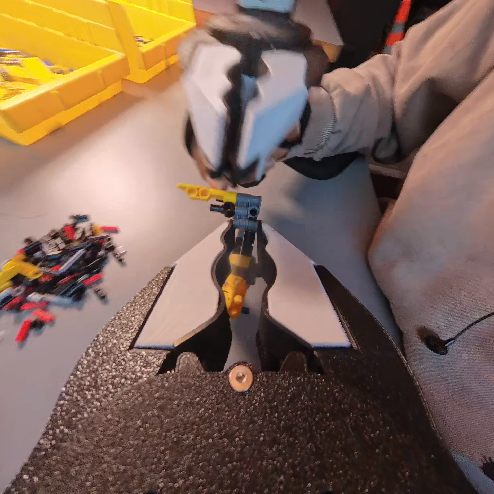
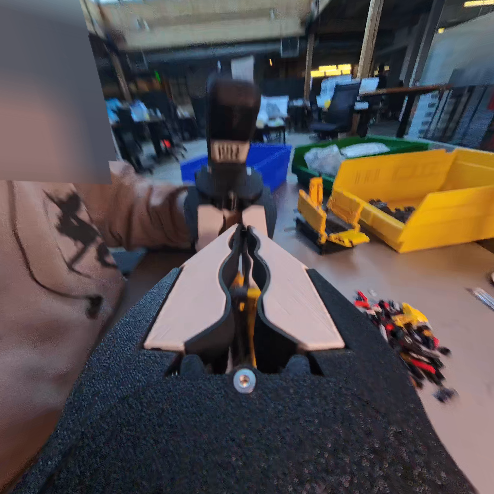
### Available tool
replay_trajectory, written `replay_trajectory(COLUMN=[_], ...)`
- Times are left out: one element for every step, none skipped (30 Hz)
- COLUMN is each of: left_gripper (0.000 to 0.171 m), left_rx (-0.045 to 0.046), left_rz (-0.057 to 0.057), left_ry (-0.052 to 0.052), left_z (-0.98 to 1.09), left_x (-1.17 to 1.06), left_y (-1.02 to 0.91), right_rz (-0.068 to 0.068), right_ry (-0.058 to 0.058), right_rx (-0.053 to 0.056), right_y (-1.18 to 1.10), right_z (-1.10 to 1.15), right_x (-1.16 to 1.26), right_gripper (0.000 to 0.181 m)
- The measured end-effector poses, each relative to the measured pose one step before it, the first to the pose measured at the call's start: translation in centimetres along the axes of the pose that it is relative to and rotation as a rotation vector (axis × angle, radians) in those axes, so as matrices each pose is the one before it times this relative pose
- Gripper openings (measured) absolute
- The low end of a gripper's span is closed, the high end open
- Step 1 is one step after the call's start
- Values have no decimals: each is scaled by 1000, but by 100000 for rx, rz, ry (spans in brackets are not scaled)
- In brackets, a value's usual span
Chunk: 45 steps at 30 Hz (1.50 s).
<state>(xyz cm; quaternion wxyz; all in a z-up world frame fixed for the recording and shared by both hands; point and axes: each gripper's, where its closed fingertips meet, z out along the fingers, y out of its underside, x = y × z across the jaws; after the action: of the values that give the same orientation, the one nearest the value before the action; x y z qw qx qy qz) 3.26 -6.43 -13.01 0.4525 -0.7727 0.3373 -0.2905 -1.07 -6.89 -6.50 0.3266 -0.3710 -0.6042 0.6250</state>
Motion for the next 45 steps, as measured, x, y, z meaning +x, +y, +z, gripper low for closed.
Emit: replay_trajectory(left_gripper=[15, 15, 15, 15, 15, 15, 16, 16, 16, 15, 15, 15, 15, 15, 15, 15, 15, 15, 15, 15, 15, 15, 15, 15, 15, 16, 16, 16, 16, 16, 16, 16, 16, 16, 16, 16, 16, 16, 15, 16, 16, 16, 15, 16, 16], left_rx=[-3777, -2472, -365, 1187, 1261, 1237, 1568, 2612, 2646, 2341, 2141, 2306, 1720, 906, 384, 465, 735, 408, -301, -317, -596, -819, -651, -645, -764, -1035, -1071, -1258, -900, -489, -664, -1229, -1206, -1213, -1102, -995, -1492, -1685, -1263, -1984, -2690, -2379, -1201, -869, -1457], left_rz=[4769, 5176, -25, -2100, -1457, -1486, -2060, -2582, -1734, -1568, -1403, -1906, -2029, -1368, -415, 153, 308, 1202, 2688, 4140, 5190, 5157, 4959, 5247, 5670, 6043, 6611, 6504, 5672, 4843, 4225, 3743, 3063, 2289, 1890, 2347, 3242, 4067, 4730, 5141, 5464, 4915, 3131, 1755, 959], left_ry=[1690, -2209, 869, 1325, -211, 13, 1469, 2382, 1453, 760, 1151, 1069, 351, -449, -898, -359, -878, -2395, -3119, -3263, -3809, -3758, -3953, -3597, -3202, -3251, -3303, -2782, -2445, -1860, -1842, -1657, -1100, -486, -408, -830, -446, 707, -16, -1337, -1384, -372, -49, -312, -1763], left_z=[854, 526, 128, -235, -445, -487, -376, -231, -186, -176, -201, -204, -183, -129, -68, -35, -18, -30, -53, -73, -90, -69, -42, -12, 0, 39, 37, 62, 59, 54, 49, 54, 61, 67, 69, 54, 56, 90, 113, 146, 152, 141, 124, 94, 43], left_x=[1108, 355, 250, -2, -260, -222, -13, 152, 61, -52, -29, -59, -187, -305, -329, -195, -227, -384, -396, -297, -264, -230, -269, -211, -140, -131, -101, -2, 19, 74, 32, 16, 28, 86, 69, 19, 84, 333, 331, 156, 128, 265, 271, 140, -240], left_y=[163, -47, -71, -65, 7, -15, -104, -289, -393, -411, -353, -278, -121, 34, 103, 47, -20, 10, 91, 37, -10, -38, -57, -3, 54, 88, 92, 113, 50, 2, 23, 100, 125, 170, 153, 135, 194, 235, 160, 215, 305, 283, 151, 145, 271], right_rz=[2270, -8932, -7315, 210, 2305, 2702, 4729, 6496, 6084, 2933, 495, -109, -472, -1729, -2303, -2605, -753, -641, -1490, -1174, -800, 739, 1707, 2432, 3067, 3821, 4561, 5280, 5454, 4541, 2859, 1140, -572, -1417, -1520, -1655, -2804, -3224, -2240, -735, 787, 455, -1069, -1551, -2639], right_ry=[-2321, 1706, 1180, 1123, 1858, 2632, 4100, 3867, 3710, 5454, 6107, 5487, 5257, 4301, 3327, 2900, 1308, -395, 1409, 796, -2616, -4432, -6839, -8176, -7984, -7354, -8256, -8413, -6431, -4539, -3463, -1570, 9, 186, -149, 813, 2489, 4241, 3914, 1711, 1477, 1600, 1664, 1229, 335], right_rx=[6471, -359, -1316, 2850, 1456, -474, 237, -293, -2650, -3604, -5387, -6803, -6597, -4216, -3997, -5857, -6286, -2190, 2499, 2834, 3441, 4166, 5233, 5289, 4452, 3214, 2368, 1325, 342, -672, -1546, -2423, -2517, -2627, -3199, -4442, -5112, -4520, -4815, -4125, -3604, -3726, -3053, -2565, -368], right_y=[-2340, -1392, -914, -997, -266, 371, 488, 654, 976, 1128, 1447, 1672, 1605, 1158, 977, 1096, 929, 118, -453, -532, -748, -970, -1207, -1229, -1050, -755, -460, -139, 147, 368, 527, 599, 539, 469, 472, 606, 658, 544, 530, 427, 379, 466, 402, 332, 2], right_z=[7, 206, 202, -128, -370, -484, -551, -466, -304, -204, -61, 162, 413, 628, 805, 926, 828, 422, -87, -449, -614, -694, -746, -677, -538, -341, -207, -84, 24, 86, 124, 192, 255, 302, 335, 346, 309, 180, 40, 10, 40, 101, 101, 73, -27], right_x=[-270, -128, -144, 145, 434, 664, 1071, 1251, 1416, 1808, 1980, 1882, 1742, 1383, 1026, 799, 368, -61, 43, -57, -502, -744, -1120, -1414, -1434, -1328, -1384, -1288, -884, -516, -393, -158, -51, -134, -262, -132, 72, 315, 348, 110, 119, 128, 79, 2, -137], right_gripper=[0, 1, 2, 2, 2, 3, 1, 3, 3, 3, 4, 4, 4, 4, 4, 6, 17, 33, 37, 38, 38, 38, 37, 37, 37, 37, 37, 37, 36, 38, 40, 41, 42, 41, 41, 40, 36, 30, 20, 19, 18, 17, 17, 16, 14])
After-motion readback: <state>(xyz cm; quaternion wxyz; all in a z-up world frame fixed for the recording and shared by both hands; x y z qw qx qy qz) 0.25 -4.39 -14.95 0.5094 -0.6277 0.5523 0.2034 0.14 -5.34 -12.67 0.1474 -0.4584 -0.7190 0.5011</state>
